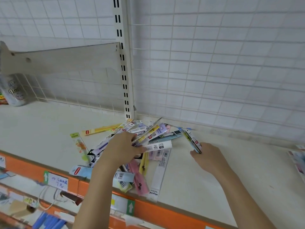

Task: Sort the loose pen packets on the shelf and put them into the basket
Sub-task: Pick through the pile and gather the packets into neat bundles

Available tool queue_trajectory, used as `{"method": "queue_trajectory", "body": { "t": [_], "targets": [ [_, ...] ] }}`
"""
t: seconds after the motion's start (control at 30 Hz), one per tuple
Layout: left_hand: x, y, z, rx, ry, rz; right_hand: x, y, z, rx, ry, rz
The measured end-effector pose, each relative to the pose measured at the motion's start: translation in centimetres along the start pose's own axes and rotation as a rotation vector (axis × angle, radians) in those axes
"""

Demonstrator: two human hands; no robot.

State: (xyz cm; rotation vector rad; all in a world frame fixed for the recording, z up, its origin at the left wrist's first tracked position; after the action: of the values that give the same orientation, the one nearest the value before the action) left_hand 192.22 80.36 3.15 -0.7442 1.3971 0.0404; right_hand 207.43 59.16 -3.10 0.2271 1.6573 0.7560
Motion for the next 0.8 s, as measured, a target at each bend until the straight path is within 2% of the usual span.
{"method": "queue_trajectory", "body": {
  "t": [0.27,0.7,0.8],
  "targets": [
    [-1.0,-0.4,-0.3,-0.045,-0.154,-0.37,0.1,-0.4,0.2,0.003,-0.004,0.031],
    [-2.7,-1.4,-1.2,-0.006,-0.272,-0.673,0.2,-0.1,-0.2,0.015,0.013,0.029],
    [-3.1,-2.3,-1.6,0.041,-0.316,-0.623,0.0,-0.1,-0.4,0.022,0.005,0.022]
  ]
}}
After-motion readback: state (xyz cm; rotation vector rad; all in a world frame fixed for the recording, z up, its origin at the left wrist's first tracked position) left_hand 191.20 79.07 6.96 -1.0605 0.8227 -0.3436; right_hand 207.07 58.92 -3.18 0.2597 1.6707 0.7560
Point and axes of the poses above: each hand's wrist, its own z-axis towards the middle knuckle, its own x-axis out of the palm, y = z × x, the point moved 6 cm from there along z, towards the middle knuckle, and after that the axes turned 5 degrees about z, right-handed, at the moved point
